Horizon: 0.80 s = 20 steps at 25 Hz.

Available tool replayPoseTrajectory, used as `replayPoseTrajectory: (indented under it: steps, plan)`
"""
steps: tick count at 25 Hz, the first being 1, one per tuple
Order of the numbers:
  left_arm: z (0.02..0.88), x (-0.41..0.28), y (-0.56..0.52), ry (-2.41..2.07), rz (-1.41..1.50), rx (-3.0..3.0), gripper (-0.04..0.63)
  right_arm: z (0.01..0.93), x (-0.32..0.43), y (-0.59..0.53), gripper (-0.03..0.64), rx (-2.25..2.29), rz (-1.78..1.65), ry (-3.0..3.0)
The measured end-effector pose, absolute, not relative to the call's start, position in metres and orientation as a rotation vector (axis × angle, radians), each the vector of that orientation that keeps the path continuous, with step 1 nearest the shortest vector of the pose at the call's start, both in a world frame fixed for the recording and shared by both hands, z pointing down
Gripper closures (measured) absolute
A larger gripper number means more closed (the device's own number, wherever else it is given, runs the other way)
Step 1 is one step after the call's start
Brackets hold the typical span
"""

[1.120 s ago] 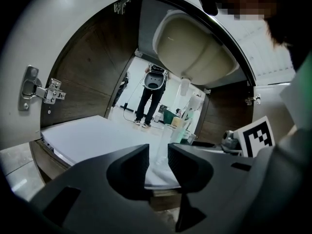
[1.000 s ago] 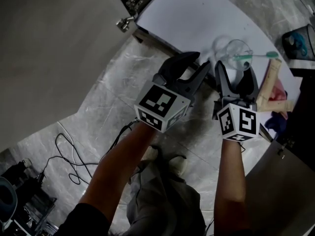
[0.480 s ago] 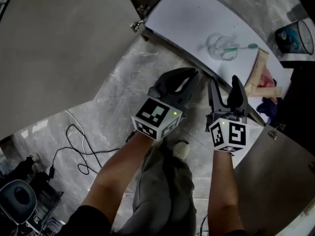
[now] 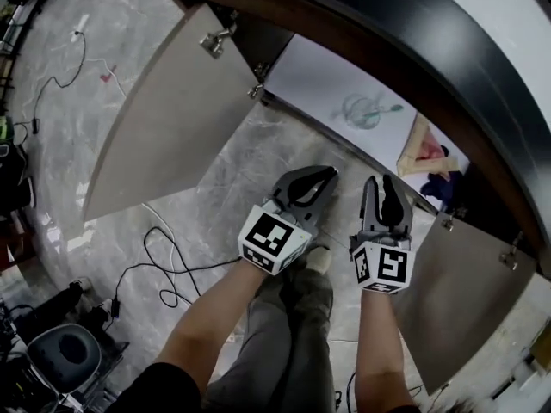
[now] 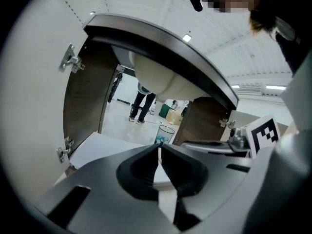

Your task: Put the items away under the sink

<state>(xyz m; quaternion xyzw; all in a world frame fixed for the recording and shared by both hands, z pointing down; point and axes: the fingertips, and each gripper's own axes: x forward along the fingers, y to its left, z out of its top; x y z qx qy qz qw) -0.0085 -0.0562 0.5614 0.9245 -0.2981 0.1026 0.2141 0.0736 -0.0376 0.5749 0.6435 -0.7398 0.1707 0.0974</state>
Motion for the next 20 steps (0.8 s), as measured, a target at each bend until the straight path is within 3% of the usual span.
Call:
replayPoseTrajectory:
  steps: [8,20]
  plan:
    - [0.476,-0.008,-0.039,-0.767,0.317,2.586,0.571,0.484,0.06,-0.026,0.547,1.867,0.515,-2.217]
    - [0.35,-0.027,0.0,-0.709,0.337,2.619,0.572,0.355,0.016,0.014,0.566,1.761,0.584,-2.336]
